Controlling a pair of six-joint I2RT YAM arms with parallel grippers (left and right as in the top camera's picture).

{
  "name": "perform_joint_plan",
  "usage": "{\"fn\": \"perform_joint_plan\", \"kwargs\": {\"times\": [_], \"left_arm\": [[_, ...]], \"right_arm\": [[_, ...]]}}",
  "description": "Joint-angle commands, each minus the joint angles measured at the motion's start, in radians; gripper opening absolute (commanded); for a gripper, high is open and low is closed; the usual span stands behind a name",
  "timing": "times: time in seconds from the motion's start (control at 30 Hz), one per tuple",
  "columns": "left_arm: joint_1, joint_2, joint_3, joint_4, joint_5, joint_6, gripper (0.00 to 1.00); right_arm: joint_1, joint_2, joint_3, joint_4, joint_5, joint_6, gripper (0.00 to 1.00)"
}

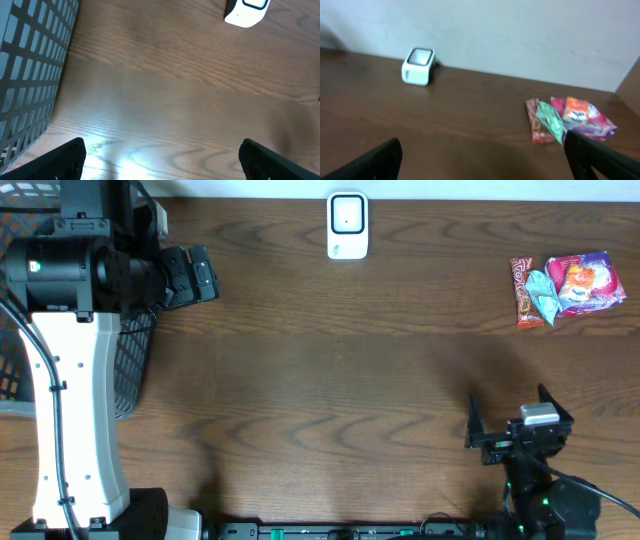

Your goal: Scan the item barcode

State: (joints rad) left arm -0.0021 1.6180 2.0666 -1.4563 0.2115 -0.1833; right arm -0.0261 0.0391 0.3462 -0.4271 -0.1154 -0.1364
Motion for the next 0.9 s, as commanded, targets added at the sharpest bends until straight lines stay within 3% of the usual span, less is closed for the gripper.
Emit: {"fn": "perform_joint_plan", "kwargs": {"times": [0.0, 0.43, 0.87], "left_arm": [[-0.002, 0.009, -0.002, -0.002, 0.009, -0.005, 0.98], [-0.002, 0.009, -0.002, -0.001, 0.009, -0.005, 0.98], [-0.002, 0.009, -0.002, -0.001, 0.009, -0.005, 0.98]], "right_arm": [[-0.008, -0.034, -0.075, 0.059, -0.006, 0.06, 0.99], [-0.006, -0.034, -0.337, 0.414, -0.006, 0.213, 0.99], [0.011, -0.034, -0.341, 0.355, 0.061, 0.233, 0.99]]}}
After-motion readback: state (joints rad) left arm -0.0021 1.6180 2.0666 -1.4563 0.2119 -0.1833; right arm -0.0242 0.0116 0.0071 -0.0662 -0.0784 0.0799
